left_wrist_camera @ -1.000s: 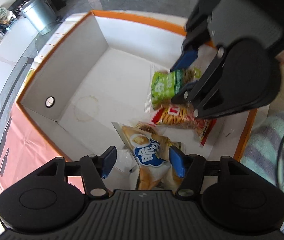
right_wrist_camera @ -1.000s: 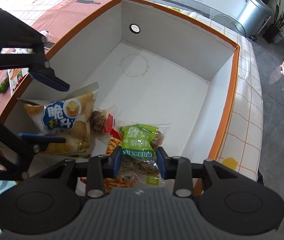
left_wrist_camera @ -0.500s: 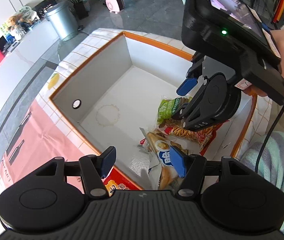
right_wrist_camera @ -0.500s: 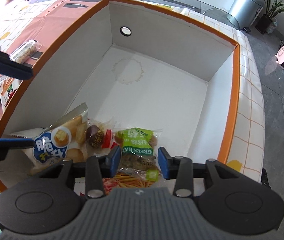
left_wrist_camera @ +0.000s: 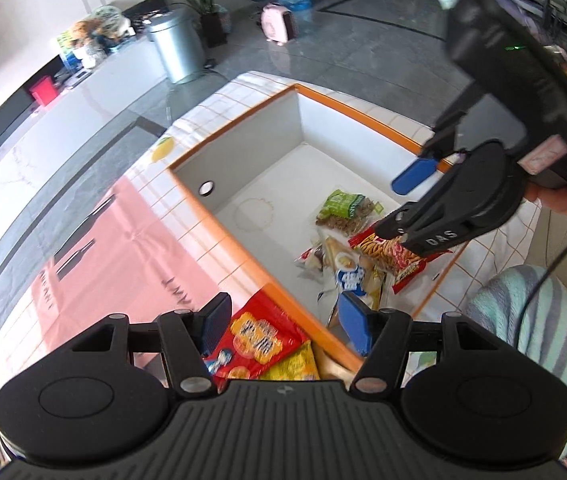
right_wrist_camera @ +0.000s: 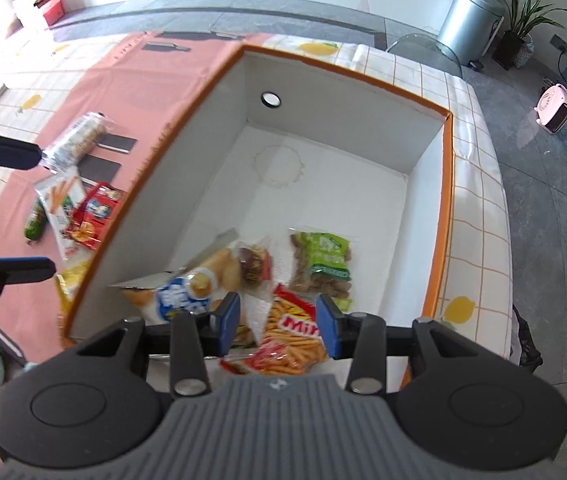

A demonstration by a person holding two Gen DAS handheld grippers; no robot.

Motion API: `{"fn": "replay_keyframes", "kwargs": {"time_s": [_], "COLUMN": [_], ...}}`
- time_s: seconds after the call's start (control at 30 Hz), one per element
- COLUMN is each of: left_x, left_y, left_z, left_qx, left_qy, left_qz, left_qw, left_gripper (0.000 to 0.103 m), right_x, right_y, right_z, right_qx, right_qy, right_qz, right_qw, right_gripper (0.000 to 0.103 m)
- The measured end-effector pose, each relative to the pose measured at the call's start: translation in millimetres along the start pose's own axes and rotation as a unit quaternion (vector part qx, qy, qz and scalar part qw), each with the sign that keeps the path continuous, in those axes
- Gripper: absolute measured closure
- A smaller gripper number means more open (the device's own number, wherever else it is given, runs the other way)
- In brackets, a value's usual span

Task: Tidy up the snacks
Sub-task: 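Move both tools back over the remaining snacks toward the green sausage stick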

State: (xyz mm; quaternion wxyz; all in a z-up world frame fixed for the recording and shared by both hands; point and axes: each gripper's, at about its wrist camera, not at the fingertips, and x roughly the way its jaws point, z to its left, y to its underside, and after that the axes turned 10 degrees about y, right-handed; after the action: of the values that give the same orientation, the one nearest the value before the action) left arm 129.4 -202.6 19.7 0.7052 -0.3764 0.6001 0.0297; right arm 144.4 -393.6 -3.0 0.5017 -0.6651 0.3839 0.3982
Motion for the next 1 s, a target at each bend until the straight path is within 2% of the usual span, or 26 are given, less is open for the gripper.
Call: {"fn": "replay_keyframes", "kwargs": {"time_s": [0.17, 0.37, 0.67, 0.83, 1.0], "left_x": [-31, -68, -94, -98, -95], "left_y": [26, 68, 132, 165, 185], "left_z": [1, 11, 19, 27, 30], "left_qx": [-0.025, -0.101, -0.196, -0.248, -0.256], "left_qy": [-0.022, -0.036, -0.08, -0.089, -0.096], "left_qz": [-0.023, -0.063, -0.107, -0.123, -0.111], "left_qw": [0.9992, 0.9923, 0.9716, 0.9568, 0.9555], "left_gripper": [0.031, 0.031, 0.031, 0.031, 0.031], "right_x": [-39, -69, -71, -64, -47], "right_y": [14, 36, 78, 99, 113], "right_z": [22, 59, 111, 140, 151], "right_qx": [0.033, 0.077, 0.176, 0.21, 0.253], "right_qy": [-0.023, -0.058, -0.093, -0.071, -0.068], "right_qz": [-0.035, -0.085, -0.11, -0.126, -0.124], "right_qw": [0.999, 0.992, 0.974, 0.967, 0.957], "right_gripper": [0.062, 0.059, 0.059, 0.058, 0.058]}}
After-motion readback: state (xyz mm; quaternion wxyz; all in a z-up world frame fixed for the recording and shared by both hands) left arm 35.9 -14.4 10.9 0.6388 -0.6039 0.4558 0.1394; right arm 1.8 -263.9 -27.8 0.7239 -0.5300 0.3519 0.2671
